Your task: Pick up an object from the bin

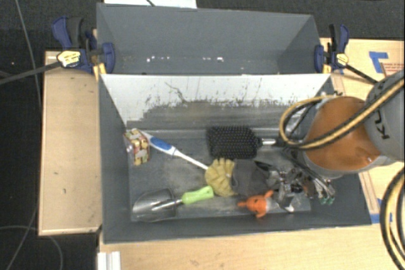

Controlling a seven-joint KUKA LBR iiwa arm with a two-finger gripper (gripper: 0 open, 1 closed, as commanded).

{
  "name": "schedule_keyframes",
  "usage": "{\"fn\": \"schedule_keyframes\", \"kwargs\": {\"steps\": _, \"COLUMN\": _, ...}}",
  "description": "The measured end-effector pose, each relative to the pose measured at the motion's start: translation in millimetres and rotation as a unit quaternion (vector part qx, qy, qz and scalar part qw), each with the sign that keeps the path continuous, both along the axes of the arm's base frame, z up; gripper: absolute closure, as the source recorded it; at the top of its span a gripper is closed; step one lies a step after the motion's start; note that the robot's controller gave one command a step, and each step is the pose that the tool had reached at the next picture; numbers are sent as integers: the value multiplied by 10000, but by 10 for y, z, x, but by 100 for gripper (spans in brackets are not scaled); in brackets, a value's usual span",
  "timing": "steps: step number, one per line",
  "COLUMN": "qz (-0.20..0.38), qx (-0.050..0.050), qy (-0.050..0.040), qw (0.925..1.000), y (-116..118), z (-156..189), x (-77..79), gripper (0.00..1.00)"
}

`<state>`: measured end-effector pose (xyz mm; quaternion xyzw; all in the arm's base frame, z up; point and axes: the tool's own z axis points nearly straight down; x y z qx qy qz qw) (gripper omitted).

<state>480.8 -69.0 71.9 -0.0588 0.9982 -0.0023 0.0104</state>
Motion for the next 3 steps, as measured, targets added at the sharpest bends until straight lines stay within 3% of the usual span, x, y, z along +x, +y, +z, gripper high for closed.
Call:
{"fn": "schedule_keyframes", "kwargs": {"steps": 1, "qz": 610, "qx": -6, "qy": -1, "qw": 9981, "y": -29, "z": -10, "x": 79, "gripper": 100}}
{"fn": "schedule_keyframes", "kwargs": {"steps": 2, "qz": 242, "qx": -1, "qy": 7, "qw": 9997, "y": 63, "z": 1221, "x": 259, "gripper": 100}}
{"fn": "schedule_keyframes", "kwargs": {"steps": 3, "qz": 215, "qx": -1, "qy": -7, "qw": 9998, "y": 69, "z": 1363, "x": 272, "gripper": 100}}
